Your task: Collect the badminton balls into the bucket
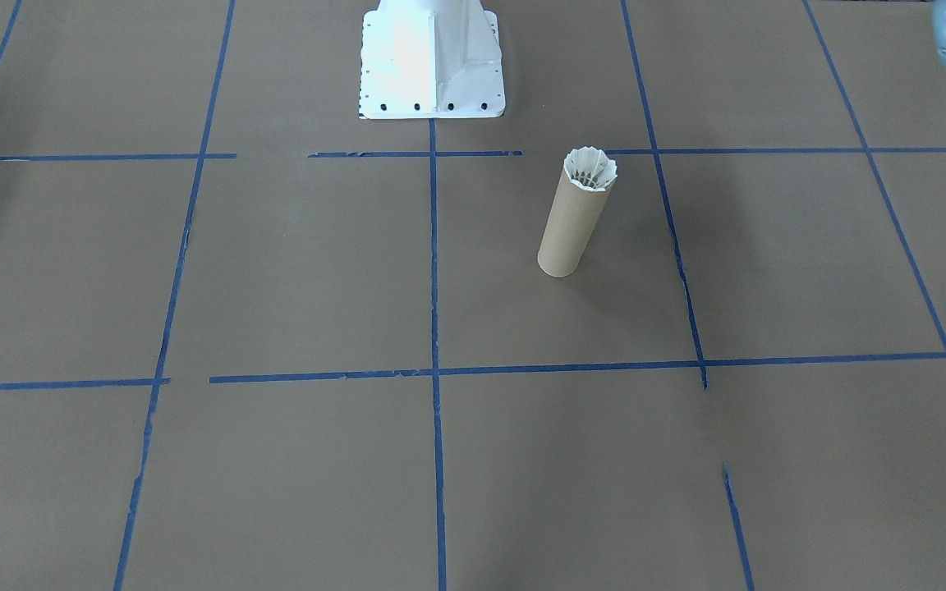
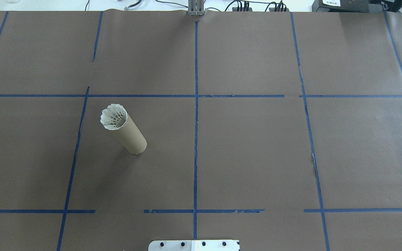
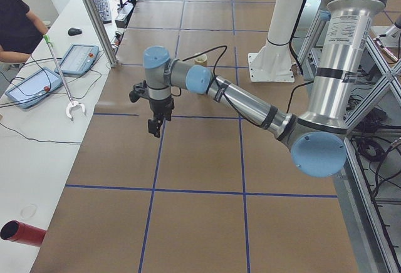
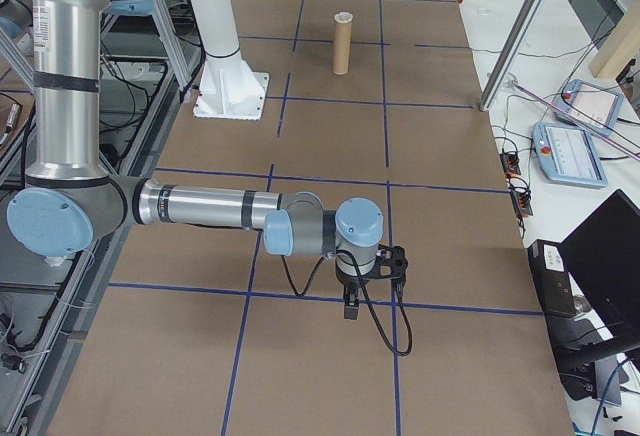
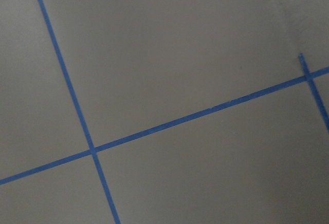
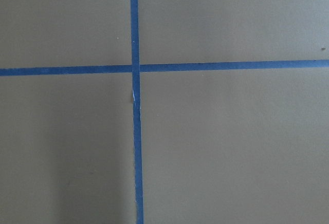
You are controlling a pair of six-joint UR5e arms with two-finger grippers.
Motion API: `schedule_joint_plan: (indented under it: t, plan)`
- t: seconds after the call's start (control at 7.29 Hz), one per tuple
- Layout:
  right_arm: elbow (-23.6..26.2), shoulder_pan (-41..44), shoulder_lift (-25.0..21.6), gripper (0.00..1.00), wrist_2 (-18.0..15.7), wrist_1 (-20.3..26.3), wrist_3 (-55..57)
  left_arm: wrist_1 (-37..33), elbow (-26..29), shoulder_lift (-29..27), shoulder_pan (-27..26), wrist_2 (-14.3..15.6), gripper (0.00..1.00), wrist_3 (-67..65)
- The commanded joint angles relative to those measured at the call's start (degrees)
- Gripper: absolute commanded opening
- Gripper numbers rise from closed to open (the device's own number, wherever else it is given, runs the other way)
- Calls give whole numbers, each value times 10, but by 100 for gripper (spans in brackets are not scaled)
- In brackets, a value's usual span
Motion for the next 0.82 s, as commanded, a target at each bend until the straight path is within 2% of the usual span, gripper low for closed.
schedule_joint_plan:
  t: [0.0, 0.27, 0.69]
  plan:
    - [0, 0, 0, 100, 0, 0, 0, -87, 64, 70, -35, -51, 100, 15]
    - [0, 0, 0, 100, 0, 0, 0, -98, 124, 73, -73, -52, 100, 43]
    - [0, 0, 0, 100, 0, -1, 0, -86, 123, 67, -94, -49, 100, 43]
